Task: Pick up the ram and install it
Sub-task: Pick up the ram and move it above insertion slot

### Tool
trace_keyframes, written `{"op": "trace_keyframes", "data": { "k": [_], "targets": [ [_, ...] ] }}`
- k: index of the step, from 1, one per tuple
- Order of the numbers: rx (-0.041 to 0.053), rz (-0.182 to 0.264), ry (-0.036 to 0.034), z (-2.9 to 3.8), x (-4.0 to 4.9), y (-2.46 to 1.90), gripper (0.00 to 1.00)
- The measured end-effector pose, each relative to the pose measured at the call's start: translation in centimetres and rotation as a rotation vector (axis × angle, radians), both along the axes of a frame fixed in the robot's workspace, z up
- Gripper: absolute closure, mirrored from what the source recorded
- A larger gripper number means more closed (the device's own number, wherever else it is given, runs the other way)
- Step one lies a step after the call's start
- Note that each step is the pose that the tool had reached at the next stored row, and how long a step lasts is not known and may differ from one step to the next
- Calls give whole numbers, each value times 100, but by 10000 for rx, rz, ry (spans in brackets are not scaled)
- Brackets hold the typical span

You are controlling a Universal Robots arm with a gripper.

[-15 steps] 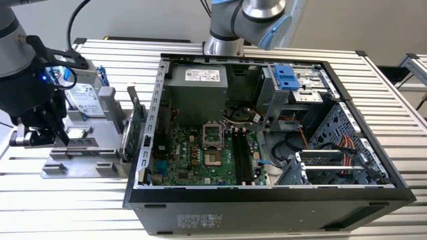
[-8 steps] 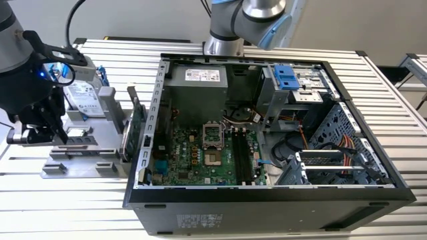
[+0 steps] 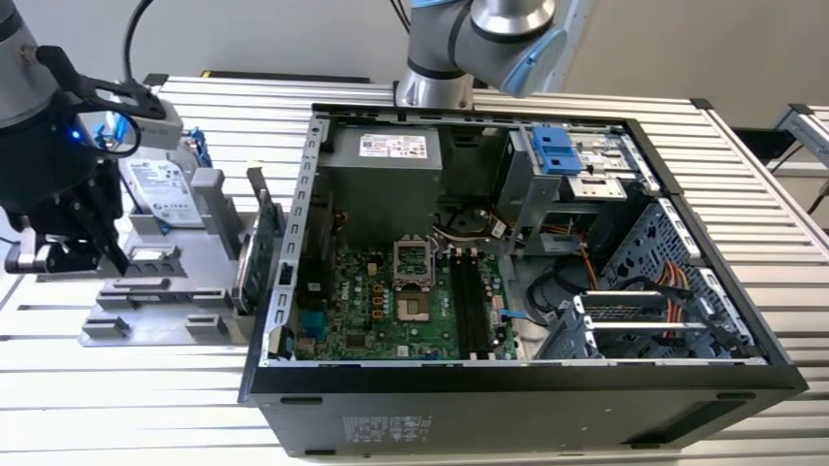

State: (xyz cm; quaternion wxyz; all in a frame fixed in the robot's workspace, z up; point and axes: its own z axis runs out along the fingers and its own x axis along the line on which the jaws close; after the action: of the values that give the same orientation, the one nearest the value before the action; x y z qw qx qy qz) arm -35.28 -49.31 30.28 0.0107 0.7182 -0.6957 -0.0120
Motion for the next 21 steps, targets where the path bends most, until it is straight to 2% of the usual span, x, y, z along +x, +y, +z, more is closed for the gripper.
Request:
{"op": "trace_keyframes", "data": {
  "k": [21],
  "targets": [
    [0,0,1,141,0,0,100]
  ]
}}
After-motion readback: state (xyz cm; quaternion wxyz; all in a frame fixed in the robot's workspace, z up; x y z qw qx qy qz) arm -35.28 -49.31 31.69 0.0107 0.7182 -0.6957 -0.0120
